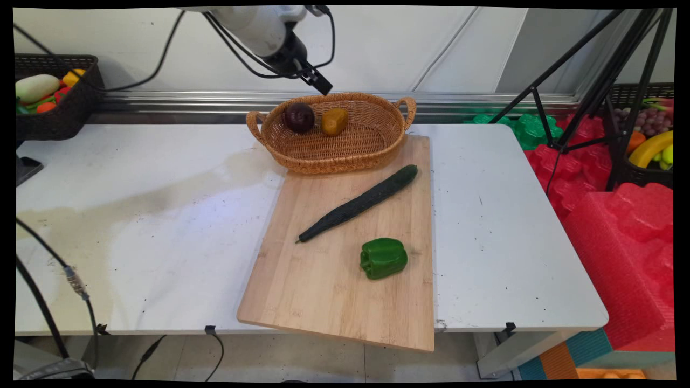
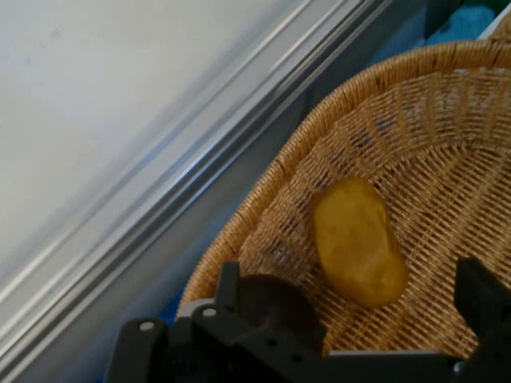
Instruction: Pick up the potato from the vegetable basket, then place the picked object on the cutting board
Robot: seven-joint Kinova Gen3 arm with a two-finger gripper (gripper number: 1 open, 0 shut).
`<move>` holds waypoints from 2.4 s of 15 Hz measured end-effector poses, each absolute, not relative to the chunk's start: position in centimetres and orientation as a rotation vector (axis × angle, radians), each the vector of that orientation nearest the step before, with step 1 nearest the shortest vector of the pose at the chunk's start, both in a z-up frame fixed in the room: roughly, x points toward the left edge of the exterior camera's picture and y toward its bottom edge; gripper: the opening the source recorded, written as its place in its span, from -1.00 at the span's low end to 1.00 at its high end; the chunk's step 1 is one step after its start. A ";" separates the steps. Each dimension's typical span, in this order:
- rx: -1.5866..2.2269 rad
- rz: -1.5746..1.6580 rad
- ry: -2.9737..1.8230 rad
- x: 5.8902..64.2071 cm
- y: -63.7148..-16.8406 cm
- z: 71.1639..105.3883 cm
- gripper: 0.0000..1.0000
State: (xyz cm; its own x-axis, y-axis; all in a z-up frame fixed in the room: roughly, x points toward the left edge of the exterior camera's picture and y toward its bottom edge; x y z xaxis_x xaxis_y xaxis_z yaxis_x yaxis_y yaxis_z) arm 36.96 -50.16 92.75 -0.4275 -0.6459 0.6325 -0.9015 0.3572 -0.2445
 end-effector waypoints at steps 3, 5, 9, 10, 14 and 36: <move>1.401 0.741 -2.204 36.4 -52.9 90.2 1.00; 1.432 0.705 -2.208 36.1 -54.3 88.7 1.00; 1.491 0.643 -2.211 35.6 -56.7 86.0 1.00; 1.505 0.627 -2.212 35.5 -57.3 85.3 1.00; 1.533 0.589 -2.215 35.1 -58.7 83.7 1.00; 1.448 0.720 -2.139 33.8 -51.3 89.1 -1.00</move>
